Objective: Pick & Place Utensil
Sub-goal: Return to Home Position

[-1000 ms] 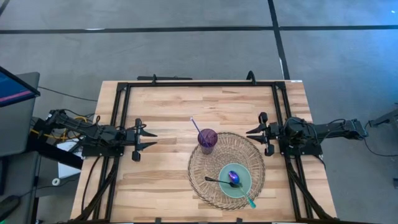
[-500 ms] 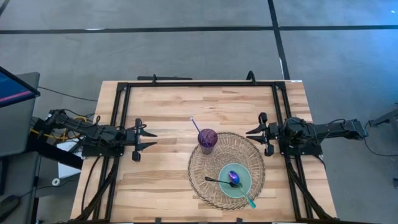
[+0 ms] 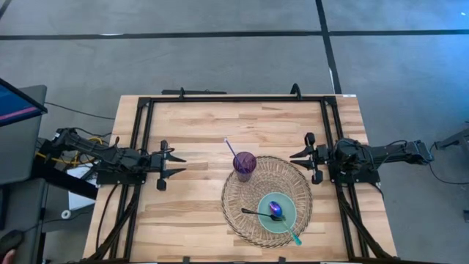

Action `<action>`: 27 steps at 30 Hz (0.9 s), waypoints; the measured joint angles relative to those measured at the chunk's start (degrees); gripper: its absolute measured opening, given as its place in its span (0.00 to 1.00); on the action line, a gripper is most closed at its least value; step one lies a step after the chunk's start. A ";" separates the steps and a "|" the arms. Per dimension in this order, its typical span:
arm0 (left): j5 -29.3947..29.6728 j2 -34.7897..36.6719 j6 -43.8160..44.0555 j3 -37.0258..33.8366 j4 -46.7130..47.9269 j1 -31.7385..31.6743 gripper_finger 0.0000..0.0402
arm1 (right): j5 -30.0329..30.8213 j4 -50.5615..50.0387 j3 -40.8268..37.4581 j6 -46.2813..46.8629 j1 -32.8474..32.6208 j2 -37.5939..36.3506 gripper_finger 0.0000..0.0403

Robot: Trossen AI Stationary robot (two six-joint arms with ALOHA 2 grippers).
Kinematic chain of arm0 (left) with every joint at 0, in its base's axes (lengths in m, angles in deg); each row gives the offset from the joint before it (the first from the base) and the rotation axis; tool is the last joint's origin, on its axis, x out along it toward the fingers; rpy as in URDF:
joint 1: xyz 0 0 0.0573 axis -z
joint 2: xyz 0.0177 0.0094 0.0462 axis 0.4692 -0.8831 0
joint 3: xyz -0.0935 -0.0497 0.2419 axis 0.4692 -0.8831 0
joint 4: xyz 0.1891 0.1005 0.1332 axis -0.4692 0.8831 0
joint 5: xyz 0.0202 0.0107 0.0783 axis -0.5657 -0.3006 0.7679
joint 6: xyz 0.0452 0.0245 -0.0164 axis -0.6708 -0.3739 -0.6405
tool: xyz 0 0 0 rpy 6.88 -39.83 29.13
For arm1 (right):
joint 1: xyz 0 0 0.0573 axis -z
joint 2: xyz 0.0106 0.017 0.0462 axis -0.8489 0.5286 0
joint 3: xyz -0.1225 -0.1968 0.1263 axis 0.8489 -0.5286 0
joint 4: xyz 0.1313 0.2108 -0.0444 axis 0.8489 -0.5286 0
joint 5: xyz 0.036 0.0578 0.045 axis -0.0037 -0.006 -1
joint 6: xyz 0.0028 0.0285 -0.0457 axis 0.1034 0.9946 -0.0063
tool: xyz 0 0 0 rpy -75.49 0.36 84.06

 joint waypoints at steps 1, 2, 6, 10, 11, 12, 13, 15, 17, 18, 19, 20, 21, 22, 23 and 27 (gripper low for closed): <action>0.00 -0.26 -0.01 0.00 -0.01 -0.01 0.34 | 0.01 0.01 0.00 0.00 0.00 0.00 0.16; 0.00 -0.51 -0.01 0.00 -0.03 0.01 0.34 | 0.00 0.02 0.00 0.00 0.00 0.00 0.16; 0.00 -1.65 -0.01 0.00 -0.17 -0.01 0.34 | 0.00 0.04 0.00 0.00 0.00 0.00 0.16; 0.00 -2.95 -0.01 0.00 -0.18 0.01 0.34 | 0.00 0.03 0.00 0.00 0.00 0.00 0.16; 0.00 -3.26 0.21 0.00 -0.55 0.01 0.34 | 0.00 0.03 0.00 0.00 0.00 0.00 0.16; 0.00 -3.52 0.68 0.00 -2.14 0.01 0.34 | 0.01 0.03 0.00 0.00 0.00 0.00 0.16; 0.00 -3.73 1.13 0.00 -4.43 0.01 0.34 | 0.00 0.04 0.00 0.00 0.00 0.00 0.16; 0.00 -3.73 1.29 0.00 -9.01 0.01 0.34 | 0.00 0.02 0.00 0.00 0.00 0.00 0.16; 0.02 -3.71 0.99 0.02 -12.71 0.01 0.34 | 0.00 0.02 0.00 0.00 0.00 0.00 0.16; 0.00 -3.72 0.82 0.02 -13.97 0.01 0.34 | 0.00 0.04 0.00 0.00 0.00 0.00 0.16; 0.00 -3.73 0.67 0.02 -15.02 0.00 0.34 | 0.00 0.04 0.00 0.00 0.00 0.00 0.16; 0.00 -3.71 0.64 0.02 -15.75 0.01 0.34 | 0.00 0.02 0.00 0.00 0.00 0.00 0.16; 0.00 -3.71 0.63 0.02 -16.21 0.00 0.34 | 0.01 0.03 0.00 0.00 0.00 0.00 0.16; 0.00 -3.71 0.62 0.02 -16.29 0.01 0.34 | 0.00 0.02 0.00 0.00 0.00 0.00 0.16; 0.00 -3.73 0.62 0.02 -16.23 0.00 0.34 | 0.00 0.04 0.00 0.00 0.00 0.00 0.16; 0.00 -3.73 0.62 0.02 -16.27 0.01 0.34 | 0.02 0.02 0.00 0.00 0.00 0.00 0.16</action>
